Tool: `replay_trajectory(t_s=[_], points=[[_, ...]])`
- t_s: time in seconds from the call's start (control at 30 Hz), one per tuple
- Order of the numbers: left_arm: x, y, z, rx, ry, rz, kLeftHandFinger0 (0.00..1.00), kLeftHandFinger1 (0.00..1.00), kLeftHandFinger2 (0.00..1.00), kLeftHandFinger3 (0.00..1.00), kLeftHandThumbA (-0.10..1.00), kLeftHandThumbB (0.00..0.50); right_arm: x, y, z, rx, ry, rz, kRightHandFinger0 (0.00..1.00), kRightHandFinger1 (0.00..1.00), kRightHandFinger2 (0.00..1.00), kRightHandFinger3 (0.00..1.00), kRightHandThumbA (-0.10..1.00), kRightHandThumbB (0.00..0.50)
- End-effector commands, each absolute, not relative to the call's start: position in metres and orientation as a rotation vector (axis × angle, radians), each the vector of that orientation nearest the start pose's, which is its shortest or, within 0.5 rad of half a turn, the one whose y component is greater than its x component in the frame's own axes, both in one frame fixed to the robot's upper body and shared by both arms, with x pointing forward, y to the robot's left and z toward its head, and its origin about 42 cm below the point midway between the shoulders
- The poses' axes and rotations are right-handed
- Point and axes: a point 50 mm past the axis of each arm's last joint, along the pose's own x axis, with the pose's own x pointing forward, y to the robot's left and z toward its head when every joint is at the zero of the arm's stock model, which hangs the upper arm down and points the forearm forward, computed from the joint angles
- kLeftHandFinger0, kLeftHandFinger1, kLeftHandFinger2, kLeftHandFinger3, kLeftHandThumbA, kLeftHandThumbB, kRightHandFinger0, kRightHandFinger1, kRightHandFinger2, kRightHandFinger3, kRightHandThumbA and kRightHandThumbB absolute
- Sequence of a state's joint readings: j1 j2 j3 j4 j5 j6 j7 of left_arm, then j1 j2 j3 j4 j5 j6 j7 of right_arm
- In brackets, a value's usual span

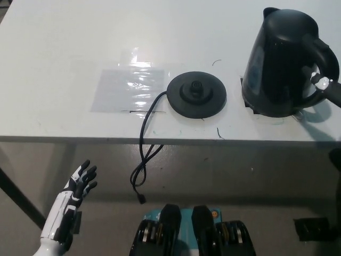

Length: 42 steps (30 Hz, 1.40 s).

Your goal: A kettle and its base are kept separately on the desk infront of the robot and the robot uses its right hand to lift the kettle by its handle and places it on its base to align it correctly.

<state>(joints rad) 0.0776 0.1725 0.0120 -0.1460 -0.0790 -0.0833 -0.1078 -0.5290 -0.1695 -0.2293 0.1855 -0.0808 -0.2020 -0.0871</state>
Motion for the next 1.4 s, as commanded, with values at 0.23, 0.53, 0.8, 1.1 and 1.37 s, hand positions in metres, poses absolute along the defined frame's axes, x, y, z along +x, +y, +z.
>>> replay_trajectory(t_s=[0.23,0.53,0.8,1.1,1.37], points=[[0.261,0.267,0.138,0.114,-0.215,-0.125,1.00,1.00,1.00,1.00,0.91,0.046,0.464,-0.303,0.268,-0.161,-0.524,-0.237,1.00,1.00,1.00,1.00,0.98,0.310],[0.260,0.267,0.139,0.122,-0.210,-0.125,1.00,1.00,1.00,1.00,0.92,0.058,0.469,-0.301,0.264,-0.157,-0.501,-0.238,1.00,1.00,1.00,1.00,1.00,0.314],[0.260,0.267,0.140,0.113,-0.206,-0.123,1.00,1.00,1.00,1.00,0.92,0.057,0.473,-0.302,0.267,-0.126,-0.479,-0.343,0.61,0.58,0.64,0.70,0.61,0.204],[0.262,0.268,0.139,0.122,-0.220,-0.129,1.00,1.00,1.00,1.00,0.92,0.057,0.471,-0.300,0.277,-0.135,-0.476,-0.471,0.00,0.03,0.45,0.60,-0.10,0.164],[0.264,0.269,0.140,0.108,-0.212,-0.127,1.00,1.00,1.00,1.00,0.91,0.078,0.472,-0.304,0.278,-0.117,-0.478,-0.474,0.00,0.04,0.48,0.62,-0.10,0.153]])
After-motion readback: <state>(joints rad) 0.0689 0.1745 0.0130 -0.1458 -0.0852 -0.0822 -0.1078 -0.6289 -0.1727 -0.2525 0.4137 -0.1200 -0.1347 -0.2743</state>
